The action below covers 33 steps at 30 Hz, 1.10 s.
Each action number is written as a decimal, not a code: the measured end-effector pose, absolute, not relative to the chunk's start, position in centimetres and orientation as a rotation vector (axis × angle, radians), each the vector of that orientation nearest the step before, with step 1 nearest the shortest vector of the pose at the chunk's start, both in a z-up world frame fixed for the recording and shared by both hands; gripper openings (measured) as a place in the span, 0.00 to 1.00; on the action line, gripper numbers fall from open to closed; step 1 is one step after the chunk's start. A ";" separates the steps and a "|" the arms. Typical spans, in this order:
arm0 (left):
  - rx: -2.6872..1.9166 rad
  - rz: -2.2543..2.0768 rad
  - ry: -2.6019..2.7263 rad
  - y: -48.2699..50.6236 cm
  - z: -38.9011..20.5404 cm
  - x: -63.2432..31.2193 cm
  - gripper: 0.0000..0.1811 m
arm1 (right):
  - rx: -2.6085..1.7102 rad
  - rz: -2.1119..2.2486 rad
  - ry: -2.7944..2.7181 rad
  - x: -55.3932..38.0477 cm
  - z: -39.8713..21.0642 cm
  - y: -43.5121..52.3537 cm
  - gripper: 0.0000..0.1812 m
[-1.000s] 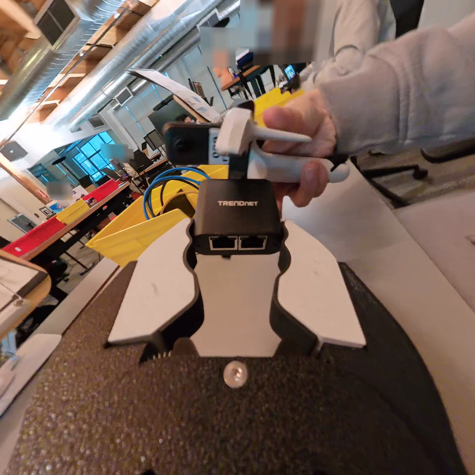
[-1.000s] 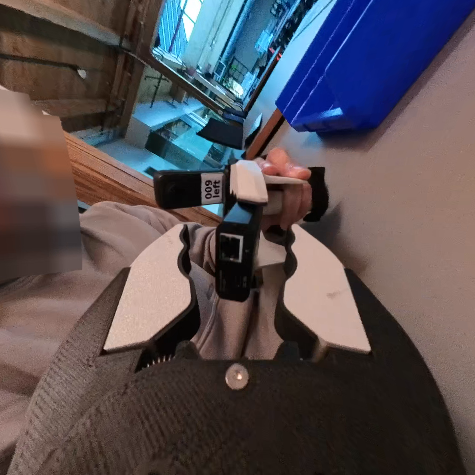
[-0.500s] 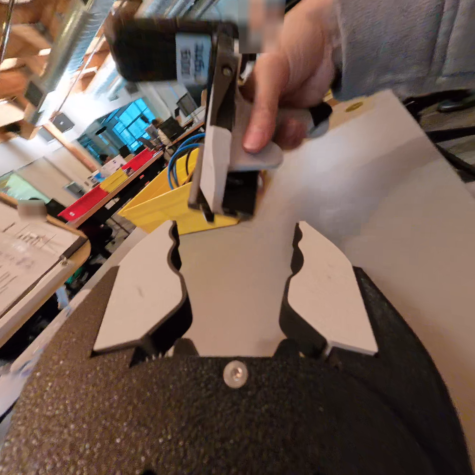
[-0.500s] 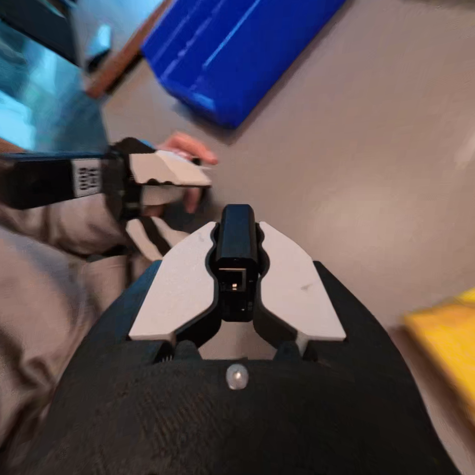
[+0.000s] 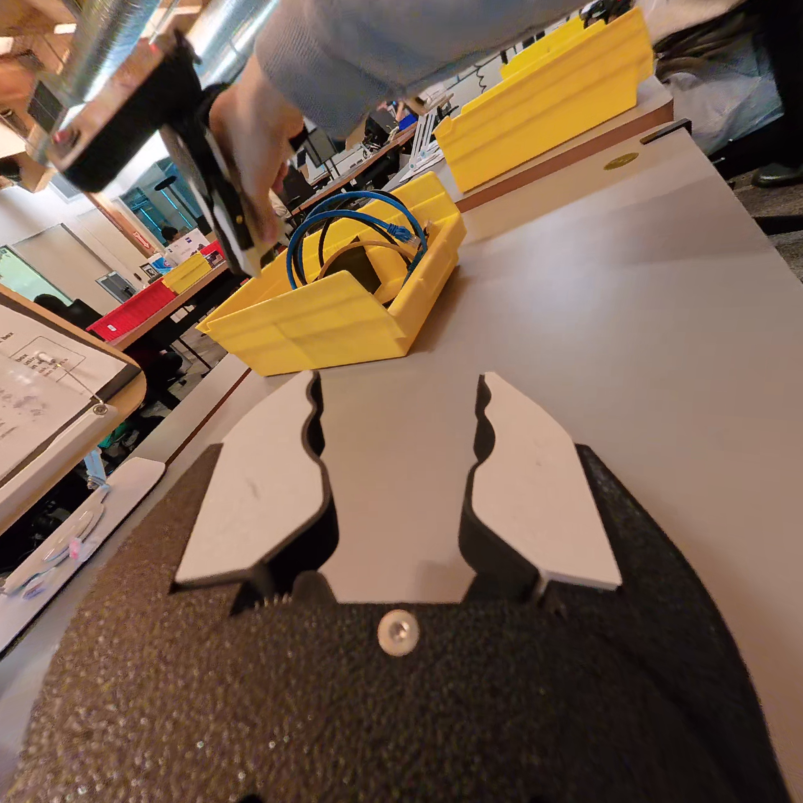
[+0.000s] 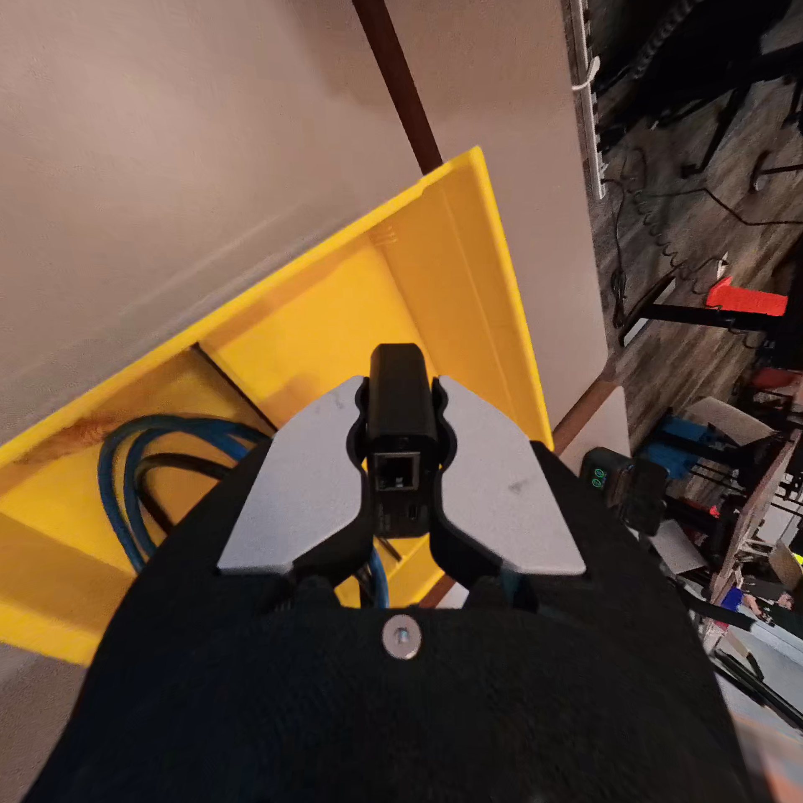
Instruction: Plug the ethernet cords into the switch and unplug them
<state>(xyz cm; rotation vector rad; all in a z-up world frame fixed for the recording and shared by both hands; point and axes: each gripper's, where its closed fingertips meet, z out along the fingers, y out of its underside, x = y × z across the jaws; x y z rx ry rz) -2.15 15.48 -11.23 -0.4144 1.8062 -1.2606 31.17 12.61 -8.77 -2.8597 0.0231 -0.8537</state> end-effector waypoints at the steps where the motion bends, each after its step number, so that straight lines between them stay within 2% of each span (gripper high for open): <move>1: -0.411 -1.261 1.812 15.5 -11.3 -2.2 0.36 | -2.868 -0.859 0.029 31.4 -9.5 12.8 0.18; 4: -0.410 -1.260 1.816 15.6 -11.2 -2.3 0.35 | -2.863 -0.899 0.028 31.7 -10.0 12.5 0.29; 10: -0.422 -1.263 1.829 15.7 -11.4 -2.2 0.35 | -2.576 -0.879 0.242 29.1 -4.2 10.4 0.34; 14: -0.449 -1.217 1.875 15.7 -12.0 -1.8 0.35 | -2.279 -0.828 0.430 22.9 -1.2 5.6 0.40; 19: -0.695 -1.134 1.946 16.3 -13.2 -0.6 0.34 | -1.983 -0.596 0.646 14.5 -6.0 -1.1 0.41; 23: -0.969 -1.170 1.914 15.4 -13.2 0.7 0.37 | -1.912 -0.615 0.778 11.4 -9.8 -6.7 0.45; 30: -1.225 -1.224 1.872 9.5 -9.7 9.5 0.45 | -1.867 -0.634 0.809 11.4 -8.2 -9.8 0.47; 33: -1.316 -1.047 1.871 8.6 -9.9 15.5 0.50 | -1.823 -0.662 0.765 11.1 -6.7 -9.8 0.45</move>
